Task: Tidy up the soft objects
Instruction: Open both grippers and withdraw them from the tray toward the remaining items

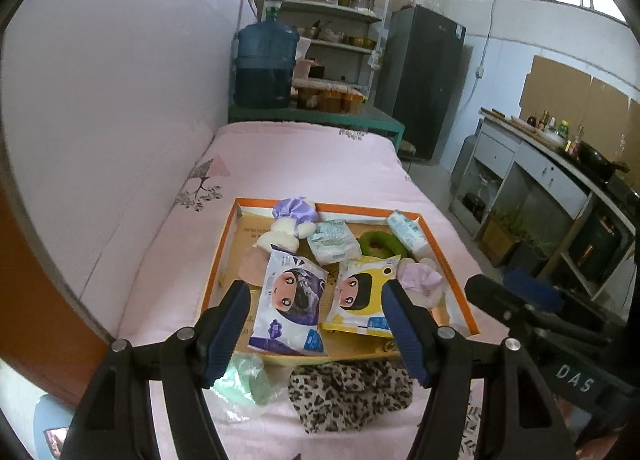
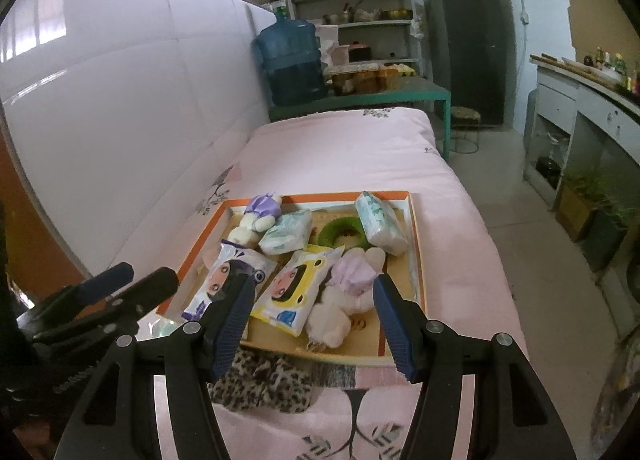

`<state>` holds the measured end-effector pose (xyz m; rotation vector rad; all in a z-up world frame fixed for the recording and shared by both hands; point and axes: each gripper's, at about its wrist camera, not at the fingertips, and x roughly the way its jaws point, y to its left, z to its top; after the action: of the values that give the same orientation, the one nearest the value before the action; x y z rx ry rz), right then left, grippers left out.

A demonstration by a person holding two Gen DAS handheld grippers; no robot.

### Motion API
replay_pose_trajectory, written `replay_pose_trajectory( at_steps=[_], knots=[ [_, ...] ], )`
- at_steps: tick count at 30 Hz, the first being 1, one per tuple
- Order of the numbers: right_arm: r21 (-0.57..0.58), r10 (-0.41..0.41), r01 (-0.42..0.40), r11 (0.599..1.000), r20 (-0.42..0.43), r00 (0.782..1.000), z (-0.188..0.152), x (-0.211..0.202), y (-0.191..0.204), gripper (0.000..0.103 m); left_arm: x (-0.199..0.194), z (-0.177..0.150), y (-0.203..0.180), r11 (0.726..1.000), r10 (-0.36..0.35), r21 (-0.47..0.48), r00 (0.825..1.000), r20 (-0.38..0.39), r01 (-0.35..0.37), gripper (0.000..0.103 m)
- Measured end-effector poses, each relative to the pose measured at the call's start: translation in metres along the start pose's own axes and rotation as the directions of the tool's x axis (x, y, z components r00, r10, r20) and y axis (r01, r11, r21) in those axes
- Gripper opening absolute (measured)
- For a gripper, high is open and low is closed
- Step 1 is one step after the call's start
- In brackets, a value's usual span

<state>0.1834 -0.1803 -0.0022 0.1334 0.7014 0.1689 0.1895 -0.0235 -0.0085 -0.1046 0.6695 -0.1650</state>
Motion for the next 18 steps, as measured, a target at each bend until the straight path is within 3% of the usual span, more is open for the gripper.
replay_pose_trajectory(
  at_steps=[8, 18],
  knots=[
    [-0.005, -0.023, 0.024, 1.0, 0.04, 0.999, -0.013, -0.029, 0.012, 0.063, -0.035, -0.008, 0.0, 1.0, 0.007, 0.009, 0.998, 0.057, -0.008, 0.068],
    [-0.007, -0.013, 0.013, 1.0, 0.036, 0.999, -0.027, -0.048, 0.021, 0.063, -0.054, -0.021, 0.003, 1.0, 0.012, 0.013, 0.998, 0.057, -0.013, 0.068]
  ],
)
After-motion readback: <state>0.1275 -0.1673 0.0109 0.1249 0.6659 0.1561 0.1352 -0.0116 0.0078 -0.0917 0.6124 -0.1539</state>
